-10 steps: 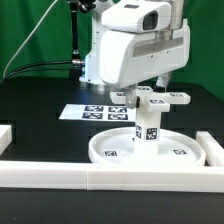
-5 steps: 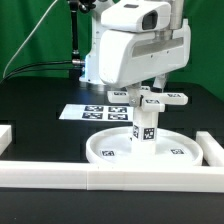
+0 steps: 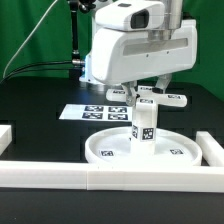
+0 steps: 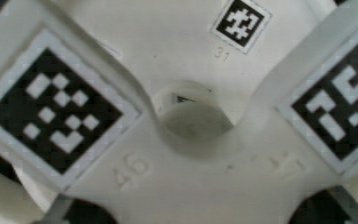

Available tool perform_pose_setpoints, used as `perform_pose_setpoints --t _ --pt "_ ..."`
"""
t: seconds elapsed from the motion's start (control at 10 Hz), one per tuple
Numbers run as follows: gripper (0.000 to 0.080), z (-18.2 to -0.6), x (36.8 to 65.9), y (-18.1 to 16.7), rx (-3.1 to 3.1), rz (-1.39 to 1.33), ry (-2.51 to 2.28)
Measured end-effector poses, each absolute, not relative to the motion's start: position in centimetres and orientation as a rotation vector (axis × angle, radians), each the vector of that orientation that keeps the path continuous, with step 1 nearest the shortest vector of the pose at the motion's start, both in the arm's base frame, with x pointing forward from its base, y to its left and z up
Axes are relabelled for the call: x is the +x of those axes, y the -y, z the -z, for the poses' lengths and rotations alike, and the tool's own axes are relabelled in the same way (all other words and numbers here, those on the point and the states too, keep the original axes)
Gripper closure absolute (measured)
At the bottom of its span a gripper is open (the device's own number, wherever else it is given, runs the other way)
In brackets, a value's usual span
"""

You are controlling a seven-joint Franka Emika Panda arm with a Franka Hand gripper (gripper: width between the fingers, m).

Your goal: Assemble round table

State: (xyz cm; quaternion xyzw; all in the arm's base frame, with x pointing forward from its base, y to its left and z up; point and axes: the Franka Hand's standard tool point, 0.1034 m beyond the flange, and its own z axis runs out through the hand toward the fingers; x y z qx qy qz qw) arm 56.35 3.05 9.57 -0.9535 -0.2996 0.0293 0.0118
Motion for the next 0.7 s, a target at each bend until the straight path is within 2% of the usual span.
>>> perform_pose_setpoints --t 0.7 --pt "0.0353 -9.59 56.11 -3.27 -3.115 -0.051 -0.049"
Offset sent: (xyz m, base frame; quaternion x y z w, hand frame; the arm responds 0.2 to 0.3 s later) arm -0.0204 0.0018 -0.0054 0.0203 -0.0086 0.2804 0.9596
